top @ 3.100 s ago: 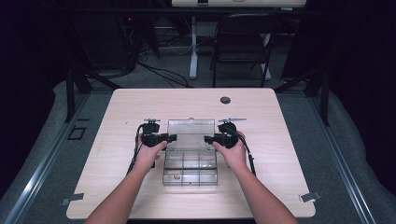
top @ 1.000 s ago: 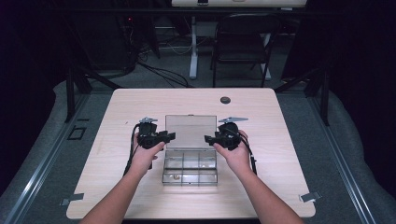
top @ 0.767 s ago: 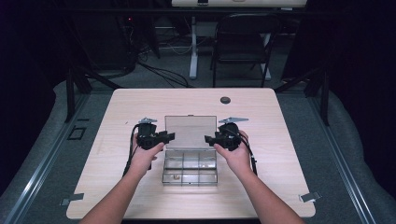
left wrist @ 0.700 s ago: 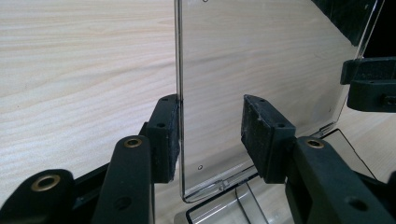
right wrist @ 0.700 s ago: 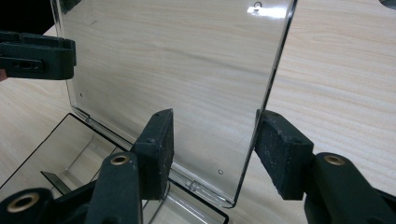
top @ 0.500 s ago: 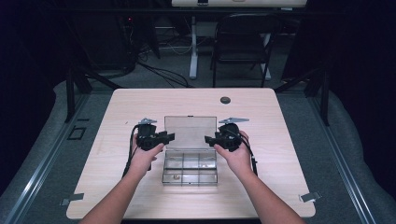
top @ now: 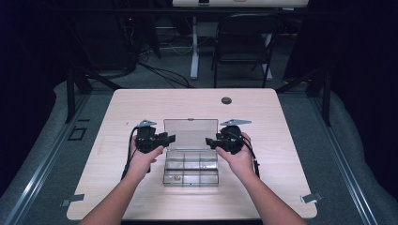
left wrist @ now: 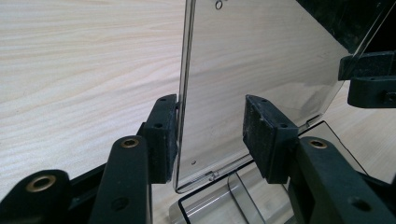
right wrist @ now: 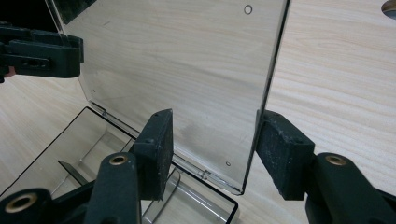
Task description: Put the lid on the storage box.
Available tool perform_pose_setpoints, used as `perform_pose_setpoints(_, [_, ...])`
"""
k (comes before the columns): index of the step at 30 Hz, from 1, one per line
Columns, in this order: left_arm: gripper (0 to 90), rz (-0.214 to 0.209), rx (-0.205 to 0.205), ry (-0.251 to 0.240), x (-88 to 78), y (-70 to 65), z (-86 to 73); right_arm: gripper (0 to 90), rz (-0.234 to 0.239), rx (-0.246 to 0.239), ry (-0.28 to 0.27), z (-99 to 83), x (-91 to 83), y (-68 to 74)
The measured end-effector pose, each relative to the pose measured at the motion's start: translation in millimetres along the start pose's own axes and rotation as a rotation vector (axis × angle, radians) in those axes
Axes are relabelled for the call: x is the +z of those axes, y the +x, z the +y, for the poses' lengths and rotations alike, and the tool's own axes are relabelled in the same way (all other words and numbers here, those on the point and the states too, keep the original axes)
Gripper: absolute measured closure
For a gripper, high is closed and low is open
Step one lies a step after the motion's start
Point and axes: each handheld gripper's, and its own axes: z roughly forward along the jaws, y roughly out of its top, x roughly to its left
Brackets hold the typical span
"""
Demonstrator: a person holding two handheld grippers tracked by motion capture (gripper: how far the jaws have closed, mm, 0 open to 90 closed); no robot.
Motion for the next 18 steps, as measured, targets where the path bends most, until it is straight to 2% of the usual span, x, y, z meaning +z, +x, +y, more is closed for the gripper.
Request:
perform_pose_setpoints(8, [55.2, -0.006, 0.024, -0.020, -5.0, -4.9, -2.1, 46.8, 0.008, -0.018, -0.026, -5.7, -6.4, 3.4])
perform_pose_setpoints(10, [55.3, -0.005, 0.028, -0.021, -5.5, -5.6, -2.3, 46.9, 0.006, -0.020, -0.029, -6.4, -6.9, 4.1])
perform_pose_setpoints(12, [55.6, 0.006, 0.050, -0.021, -7.1, -8.0, -3.8, 48.6, -0.002, -0.030, -0.033, -8.2, -8.2, 5.6])
perform_pose_setpoints(18, [55.8, 0.007, 0.064, -0.033, -9.9, -10.0, -7.8, 50.1, -0.011, -0.042, -0.048, -11.2, -9.6, 7.6])
